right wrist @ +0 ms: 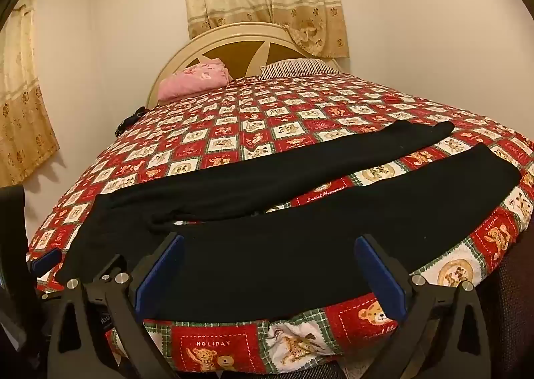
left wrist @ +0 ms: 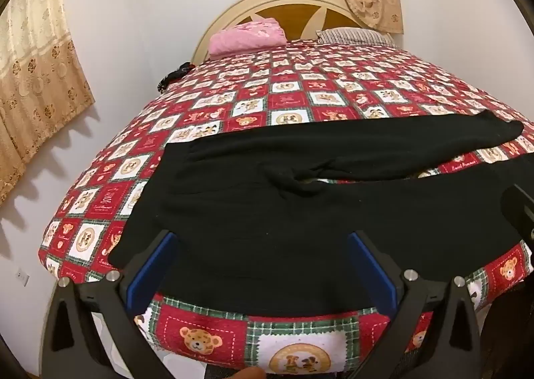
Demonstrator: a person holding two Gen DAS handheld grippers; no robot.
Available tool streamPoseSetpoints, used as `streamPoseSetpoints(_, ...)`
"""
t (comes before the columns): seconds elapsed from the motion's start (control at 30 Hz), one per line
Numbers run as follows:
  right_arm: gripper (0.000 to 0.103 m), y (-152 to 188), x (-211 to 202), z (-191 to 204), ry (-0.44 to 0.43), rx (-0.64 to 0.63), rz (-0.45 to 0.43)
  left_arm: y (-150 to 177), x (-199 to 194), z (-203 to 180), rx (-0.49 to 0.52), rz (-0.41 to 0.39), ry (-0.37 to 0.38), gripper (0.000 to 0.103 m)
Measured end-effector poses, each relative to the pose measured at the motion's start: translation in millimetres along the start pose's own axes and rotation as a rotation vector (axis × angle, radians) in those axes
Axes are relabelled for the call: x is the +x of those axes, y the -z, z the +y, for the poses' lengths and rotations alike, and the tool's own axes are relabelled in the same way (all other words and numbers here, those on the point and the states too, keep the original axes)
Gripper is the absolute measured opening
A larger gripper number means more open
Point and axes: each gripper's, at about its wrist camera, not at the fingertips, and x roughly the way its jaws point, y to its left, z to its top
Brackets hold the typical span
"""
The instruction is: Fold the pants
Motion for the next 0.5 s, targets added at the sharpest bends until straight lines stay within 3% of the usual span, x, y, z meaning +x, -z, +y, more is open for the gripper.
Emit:
streamPoseSetpoints(0.27, 0.102, -2.2, -2.9, 0.1, 0.003, -0.001, -0.009, 2.6, 2.2, 0.9, -0.050, 0.039, 0.005, 0.103)
streamPoseSetpoints(0.5, 0.102, 1.0, -0.6, -1.4, 0.001, 0.000, -0.011, 3.1, 5.3, 1.0, -0.022, 0.041, 0.028, 0.103)
